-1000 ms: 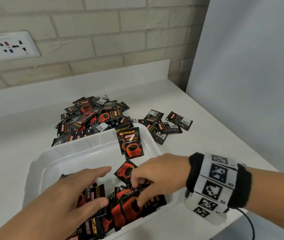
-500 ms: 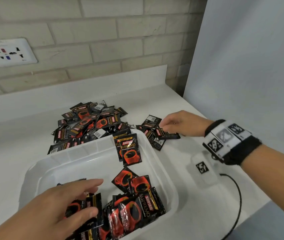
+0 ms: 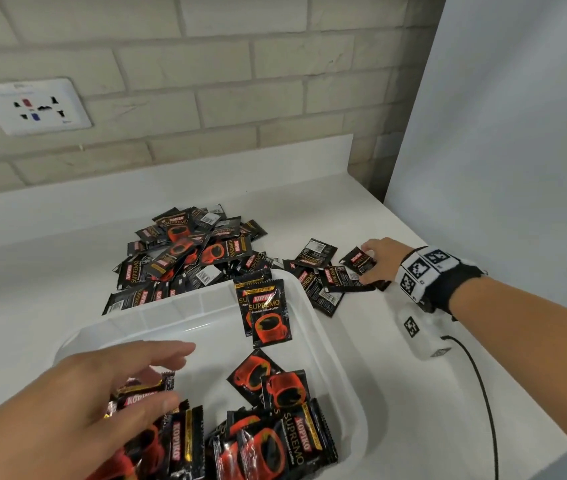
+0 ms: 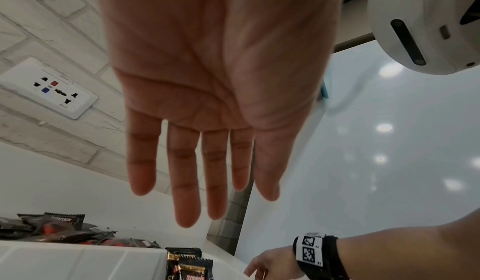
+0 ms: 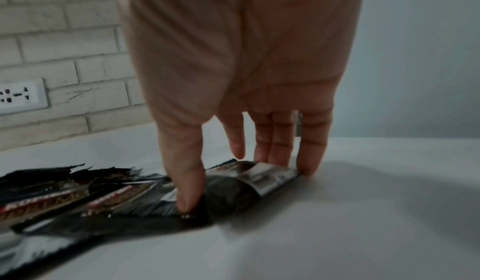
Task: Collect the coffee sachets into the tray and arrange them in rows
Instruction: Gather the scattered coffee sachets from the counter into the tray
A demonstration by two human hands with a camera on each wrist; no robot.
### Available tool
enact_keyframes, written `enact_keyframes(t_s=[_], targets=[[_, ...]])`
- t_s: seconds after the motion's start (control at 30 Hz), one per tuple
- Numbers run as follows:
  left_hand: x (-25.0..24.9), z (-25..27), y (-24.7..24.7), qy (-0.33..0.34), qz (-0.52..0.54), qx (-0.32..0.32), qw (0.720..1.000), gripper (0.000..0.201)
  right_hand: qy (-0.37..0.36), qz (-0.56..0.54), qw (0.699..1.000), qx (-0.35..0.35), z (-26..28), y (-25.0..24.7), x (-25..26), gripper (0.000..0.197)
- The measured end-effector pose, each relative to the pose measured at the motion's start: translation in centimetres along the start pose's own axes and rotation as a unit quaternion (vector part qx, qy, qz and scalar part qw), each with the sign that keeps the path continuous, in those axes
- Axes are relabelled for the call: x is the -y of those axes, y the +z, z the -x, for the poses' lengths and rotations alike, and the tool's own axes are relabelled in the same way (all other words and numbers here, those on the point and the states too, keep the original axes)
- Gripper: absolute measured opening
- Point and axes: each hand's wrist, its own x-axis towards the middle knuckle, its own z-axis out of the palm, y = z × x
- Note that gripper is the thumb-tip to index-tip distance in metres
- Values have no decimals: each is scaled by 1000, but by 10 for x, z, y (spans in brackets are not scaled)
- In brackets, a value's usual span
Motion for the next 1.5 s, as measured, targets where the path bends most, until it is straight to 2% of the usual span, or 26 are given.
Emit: enact_keyframes(t_s=[0.13, 0.17, 0.23, 0.27, 0.33, 0.4, 0.47, 0.57, 0.63, 0.7, 0.8, 0.87, 0.9, 0.97, 1.07, 1.13, 1.17, 1.23, 1.37, 1.5], targets=[[3, -8, 6, -8, 8, 6, 1000, 58, -21, 53, 998, 26, 1, -7, -4, 56], [4, -11, 7, -4, 5, 8, 1000, 58, -30, 68, 997, 22, 0, -8, -5, 47], [4, -17, 9, -2, -2, 13, 1000, 59, -40, 78, 996, 7, -2, -10, -6, 13], [3, -19, 10, -6, -3, 16, 1000, 59, -47, 86, 995, 2, -4, -11, -8, 10], [0, -24, 12, -18, -4, 28, 999, 64, -59, 97, 994, 0, -3, -13, -10, 21], [-3, -29, 14, -18, -9, 38, 999, 66, -81, 70, 994, -34, 0, -19, -11, 15], [-4, -33, 17, -6, -17, 40, 999, 51, -99, 4, 994, -37, 5, -26, -11, 13], [-1, -38, 20, -9, -21, 47, 999, 32, -136, -7, 988, 74, 10, -26, -1, 29], [0, -42, 20, -24, -17, 57, 998, 36, -181, 23, 974, 132, 12, -15, 9, 36], [3, -45, 21, -44, -2, 68, 997, 40, -200, 37, 971, 129, 8, -1, 16, 36], [4, -49, 22, -29, -5, 54, 998, 52, -185, 12, 978, 99, 4, 8, 19, 16], [2, -53, 23, -25, -8, 38, 999, 39, -178, -31, 979, 100, 5, 3, 18, 27], [-2, -57, 23, -22, 9, 31, 999, 41, -174, -69, 978, 94, 6, -3, 19, 31], [-10, -68, 25, -18, 59, 17, 998, 42, -178, -204, 959, 80, 14, -14, 23, 35], [-23, -90, 33, -31, 175, -20, 984, 46, -205, -405, 889, 63, 34, -27, 45, 42], [-32, -107, 41, -46, 240, -20, 969, 56, -240, -447, 861, 41, 47, -28, 64, 43], [-36, -114, 45, -56, 267, -15, 962, 59, -258, -447, 856, 24, 52, -27, 73, 41], [-46, -126, 50, -76, 322, -9, 944, 49, -286, -437, 853, 1, 60, -23, 89, 39], [-46, -136, 52, -93, 372, -35, 923, 24, -292, -418, 860, 5, 60, -23, 93, 35], [-30, -129, 48, -107, 352, -45, 929, 18, -234, -243, 939, -68, 10, -31, 66, 34]])
